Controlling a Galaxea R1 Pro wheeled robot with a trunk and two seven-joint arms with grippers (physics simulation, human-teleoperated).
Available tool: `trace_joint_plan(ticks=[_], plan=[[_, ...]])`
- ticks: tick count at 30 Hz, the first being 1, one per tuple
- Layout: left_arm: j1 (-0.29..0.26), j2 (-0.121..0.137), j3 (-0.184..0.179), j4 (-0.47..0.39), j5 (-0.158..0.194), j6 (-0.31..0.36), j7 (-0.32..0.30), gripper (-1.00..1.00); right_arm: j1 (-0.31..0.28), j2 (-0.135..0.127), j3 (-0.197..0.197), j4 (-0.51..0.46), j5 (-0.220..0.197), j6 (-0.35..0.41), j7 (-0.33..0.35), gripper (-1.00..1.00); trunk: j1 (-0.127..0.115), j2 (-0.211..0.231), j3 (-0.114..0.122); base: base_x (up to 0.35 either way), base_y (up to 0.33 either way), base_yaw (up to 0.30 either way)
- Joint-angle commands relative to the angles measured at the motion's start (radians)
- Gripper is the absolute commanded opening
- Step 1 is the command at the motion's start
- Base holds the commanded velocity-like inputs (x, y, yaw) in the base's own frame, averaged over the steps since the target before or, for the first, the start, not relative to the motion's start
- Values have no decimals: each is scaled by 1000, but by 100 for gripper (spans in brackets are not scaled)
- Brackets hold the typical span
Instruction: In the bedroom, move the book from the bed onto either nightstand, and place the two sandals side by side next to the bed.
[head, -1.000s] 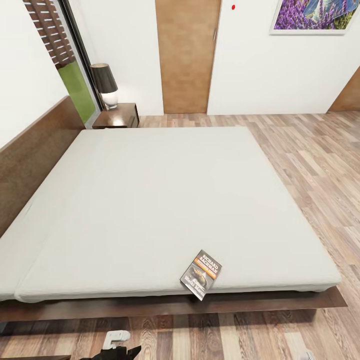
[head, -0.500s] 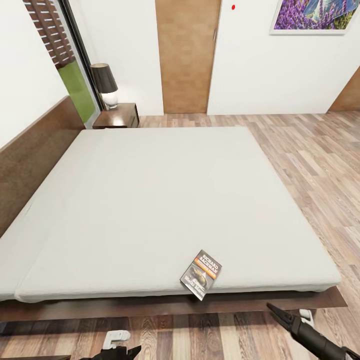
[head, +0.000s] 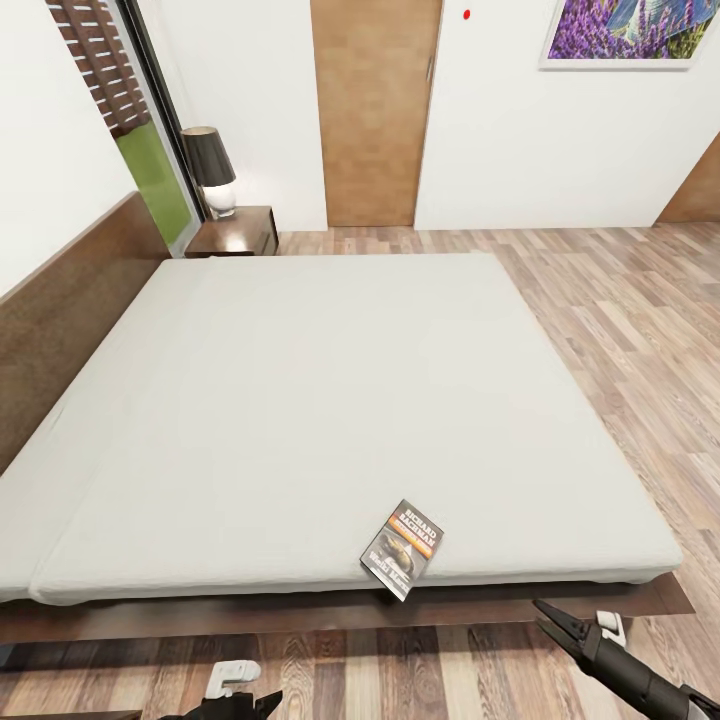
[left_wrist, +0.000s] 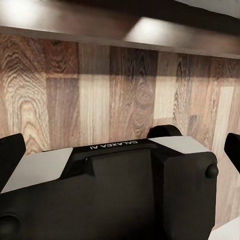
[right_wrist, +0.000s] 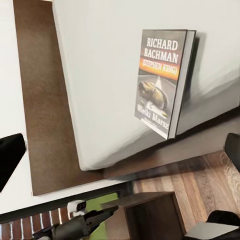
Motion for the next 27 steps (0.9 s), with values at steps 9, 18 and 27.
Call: trace_joint_plan(ticks=[9, 18, 27], plan=[[0, 1, -4, -1, 10, 9, -1, 100, 0, 57, 1, 0, 0, 10, 17, 100, 0, -1, -1, 0, 0, 0], [0, 1, -2, -3, 18, 10, -1, 100, 0, 153, 1, 1, 1, 5, 8, 100, 0, -1, -1, 0, 0, 0], [0, 1, -2, -6, 100, 9, -1, 100, 0, 204, 1, 1, 1, 1, 6, 100, 0, -1, -1, 0, 0, 0]])
